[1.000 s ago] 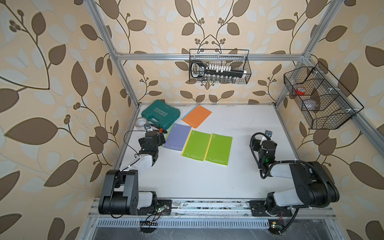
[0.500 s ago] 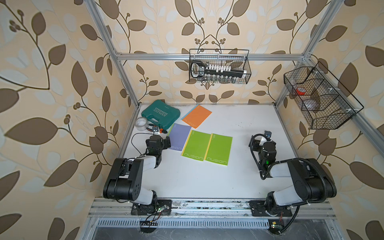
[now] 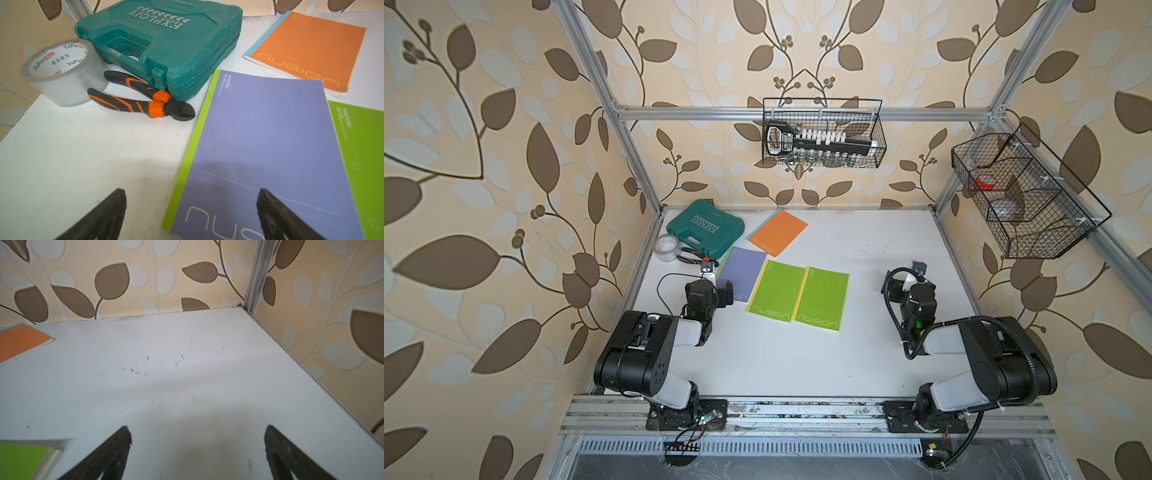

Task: Close the notebook
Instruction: Reset both arms

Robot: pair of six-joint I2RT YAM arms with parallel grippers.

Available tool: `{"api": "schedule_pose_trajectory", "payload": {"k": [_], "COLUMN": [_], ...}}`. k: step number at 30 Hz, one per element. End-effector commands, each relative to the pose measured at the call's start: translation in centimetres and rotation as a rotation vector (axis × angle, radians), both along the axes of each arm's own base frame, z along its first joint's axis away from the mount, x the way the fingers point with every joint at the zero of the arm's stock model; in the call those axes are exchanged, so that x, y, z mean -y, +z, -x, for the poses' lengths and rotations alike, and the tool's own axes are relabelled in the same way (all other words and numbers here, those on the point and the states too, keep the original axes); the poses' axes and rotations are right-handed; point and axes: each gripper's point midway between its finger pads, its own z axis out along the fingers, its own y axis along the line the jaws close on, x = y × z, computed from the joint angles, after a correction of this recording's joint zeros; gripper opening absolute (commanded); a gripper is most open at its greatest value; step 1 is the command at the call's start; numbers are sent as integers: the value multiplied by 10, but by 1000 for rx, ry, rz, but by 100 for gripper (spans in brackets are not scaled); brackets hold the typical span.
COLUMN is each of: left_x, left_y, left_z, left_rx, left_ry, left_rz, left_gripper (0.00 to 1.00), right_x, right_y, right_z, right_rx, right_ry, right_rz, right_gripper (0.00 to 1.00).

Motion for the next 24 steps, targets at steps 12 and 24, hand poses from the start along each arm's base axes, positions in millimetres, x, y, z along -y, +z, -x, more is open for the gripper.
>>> {"api": "schedule_pose_trajectory", "payload": {"k": [12,24], "left_x": [-18,-33], "left_y": [12,17], "left_z": [-14,-8], "left_rx": [35,49], "left_ry": [71,204], "left_rz": [9,-26], "left_gripper": [99,99], "right_x": [-3,-3], "right_y": [4,5], "right_z": [-5,-5], "right_rx": [15,16], "right_ry": [17,20], "right_rz": [-4,-7], "right_gripper": [100,100]}}
